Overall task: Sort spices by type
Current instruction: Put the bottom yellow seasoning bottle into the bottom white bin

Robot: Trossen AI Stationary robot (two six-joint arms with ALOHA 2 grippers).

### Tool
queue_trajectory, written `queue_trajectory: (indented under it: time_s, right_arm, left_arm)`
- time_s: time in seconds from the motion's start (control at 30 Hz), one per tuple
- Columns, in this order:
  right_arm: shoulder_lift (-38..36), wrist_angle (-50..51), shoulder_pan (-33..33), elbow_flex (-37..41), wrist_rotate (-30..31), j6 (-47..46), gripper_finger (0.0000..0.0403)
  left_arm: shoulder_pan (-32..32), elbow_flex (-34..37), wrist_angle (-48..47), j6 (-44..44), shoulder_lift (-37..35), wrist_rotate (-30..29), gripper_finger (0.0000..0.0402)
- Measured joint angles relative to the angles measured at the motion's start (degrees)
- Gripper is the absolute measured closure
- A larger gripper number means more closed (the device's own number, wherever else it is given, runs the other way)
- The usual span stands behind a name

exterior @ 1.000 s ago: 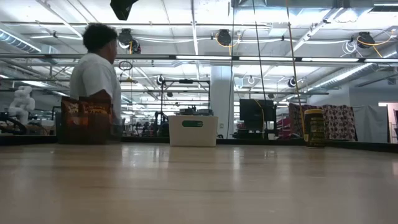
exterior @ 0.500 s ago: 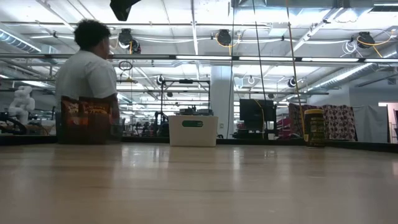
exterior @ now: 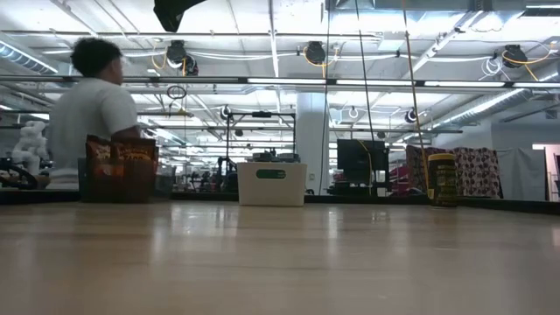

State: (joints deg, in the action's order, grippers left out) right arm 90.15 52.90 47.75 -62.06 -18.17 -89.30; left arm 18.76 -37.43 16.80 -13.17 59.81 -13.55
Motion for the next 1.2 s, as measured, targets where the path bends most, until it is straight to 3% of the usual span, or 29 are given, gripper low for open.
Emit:
queue_trajectory:
  time_s: [0.2, 0.33, 0.57, 0.73, 0.93, 1.2]
  right_arm:
    - [0.0, -1.1, -0.4, 0.0, -0.3, -0.1, 0.0197]
    - [0.0, -3.2, -1.9, -0.5, 0.0, 0.2, 0.0198]
    - [0.1, -3.8, -9.6, -5.8, 0.6, 6.8, 0.0196]
    - [2.0, -2.1, -17.4, -12.4, 4.9, 14.7, 0.0198]
    - [13.5, 7.4, -26.8, -29.8, 5.0, 31.8, 0.0198]
    - [35.4, 24.3, -35.6, -66.6, 10.6, 51.1, 0.0196]
  left_arm:
    - [0.0, 0.0, 0.0, 0.0, 0.0, 0.1, 0.0087]
    - [0.0, 0.0, -0.1, 0.0, -0.1, 1.1, 0.0087]
    - [0.1, -3.4, -12.5, 0.5, -3.2, 3.3, 0.0087]
    - [0.1, -4.2, -20.2, 0.4, -7.1, 3.3, 0.0087]
    - [0.1, -4.2, -26.3, 0.4, -11.0, 3.6, 0.0087]
    - [0.1, -4.3, -36.5, 0.3, -13.5, 6.4, 0.0087]
